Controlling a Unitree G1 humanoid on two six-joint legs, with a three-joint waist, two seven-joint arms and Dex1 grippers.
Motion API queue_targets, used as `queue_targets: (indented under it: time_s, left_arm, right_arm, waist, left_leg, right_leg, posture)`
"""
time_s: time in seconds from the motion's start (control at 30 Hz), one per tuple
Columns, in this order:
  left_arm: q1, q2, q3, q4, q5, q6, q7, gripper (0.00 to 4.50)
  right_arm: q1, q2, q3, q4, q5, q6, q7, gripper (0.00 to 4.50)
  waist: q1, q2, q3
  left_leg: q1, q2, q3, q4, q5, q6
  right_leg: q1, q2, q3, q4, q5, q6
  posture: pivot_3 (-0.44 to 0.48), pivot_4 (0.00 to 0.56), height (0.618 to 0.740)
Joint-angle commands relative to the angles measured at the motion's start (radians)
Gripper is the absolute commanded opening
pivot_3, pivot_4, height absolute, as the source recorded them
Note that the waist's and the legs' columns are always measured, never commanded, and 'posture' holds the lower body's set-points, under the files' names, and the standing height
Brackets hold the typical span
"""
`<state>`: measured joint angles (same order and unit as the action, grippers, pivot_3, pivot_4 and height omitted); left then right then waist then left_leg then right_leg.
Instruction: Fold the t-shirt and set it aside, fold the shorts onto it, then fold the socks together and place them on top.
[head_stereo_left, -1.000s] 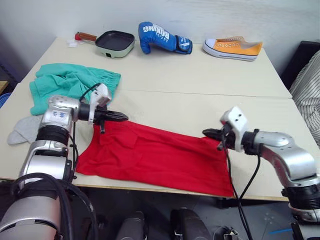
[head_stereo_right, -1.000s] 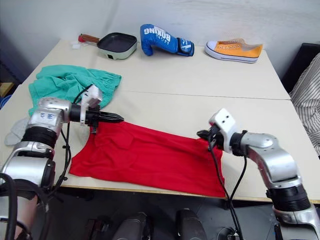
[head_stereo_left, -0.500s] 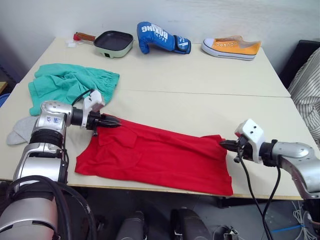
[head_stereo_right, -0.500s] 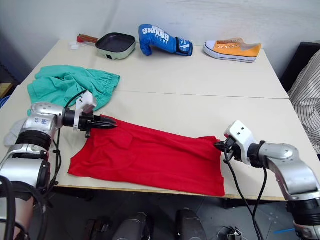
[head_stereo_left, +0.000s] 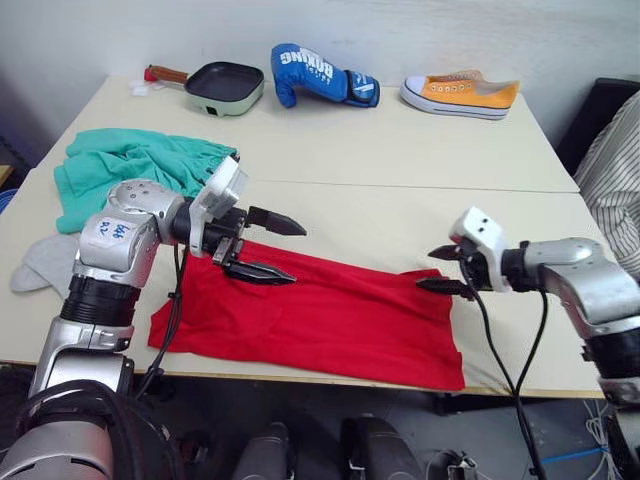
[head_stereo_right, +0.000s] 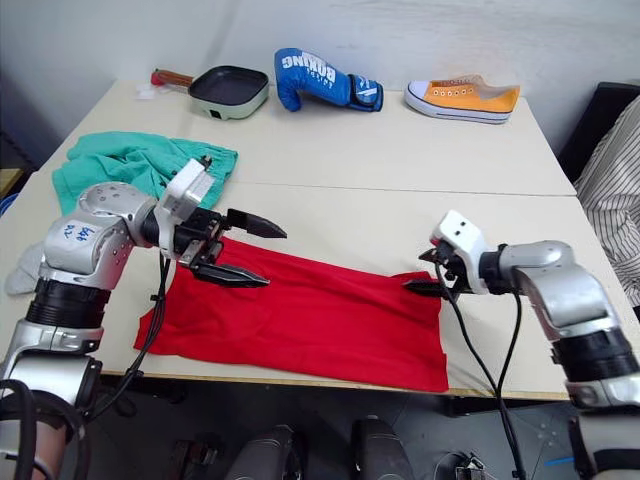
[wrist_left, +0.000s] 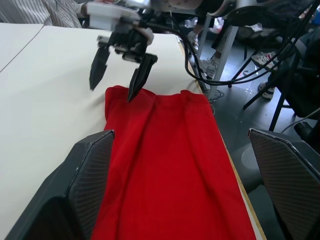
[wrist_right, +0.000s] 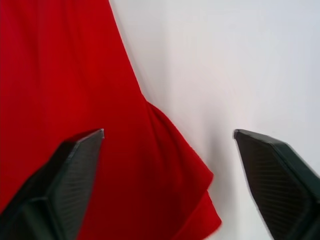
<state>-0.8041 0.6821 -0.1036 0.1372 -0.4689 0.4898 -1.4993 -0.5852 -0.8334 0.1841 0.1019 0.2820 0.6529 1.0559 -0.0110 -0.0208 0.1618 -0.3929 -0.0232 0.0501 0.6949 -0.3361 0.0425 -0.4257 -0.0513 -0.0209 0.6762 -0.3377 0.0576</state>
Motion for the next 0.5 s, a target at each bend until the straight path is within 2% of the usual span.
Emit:
queue_targets:
  time_s: [0.03,0.13,0.37,0.5]
  left_arm:
    - [0.026,0.009,0.018,-0.030,0.009,-0.045,0.012,4.50]
    - [0.045,0.025,0.028,-0.032,0.011,-0.052,0.017,4.50]
    - [0.047,0.032,0.026,-0.018,0.026,-0.084,0.037,4.50]
    - [0.042,0.032,0.016,-0.008,0.045,-0.110,0.035,4.50]
  right_arm:
    - [-0.024,0.009,0.029,0.041,-0.044,-0.039,0.028,4.48]
    - [-0.019,0.006,0.042,0.031,-0.042,-0.022,0.066,3.89]
    - [-0.024,0.017,0.063,0.065,-0.084,-0.050,0.104,1.41]
    - [-0.090,0.044,0.074,0.145,-0.118,-0.085,0.114,0.03]
  waist:
    - [0.001,0.001,0.000]
    - [0.002,0.001,0.000]
    - [0.003,0.001,0.000]
    - [-0.002,0.001,0.000]
  left_leg:
    - [0.000,0.000,0.000,0.000,0.000,0.000]
    - [0.000,0.000,0.000,0.000,0.000,0.000]
    - [0.000,0.000,0.000,0.000,0.000,0.000]
    - [0.000,0.000,0.000,0.000,0.000,0.000]
  right_leg:
    - [0.000,0.000,0.000,0.000,0.000,0.000]
    - [0.000,0.000,0.000,0.000,0.000,0.000]
    - [0.000,0.000,0.000,0.000,0.000,0.000]
    - [0.000,0.000,0.000,-0.001,0.000,0.000]
  posture:
    - [0.000,0.150,0.740]
    - [0.000,0.150,0.740]
    - [0.000,0.150,0.740]
    - [0.000,0.150,0.740]
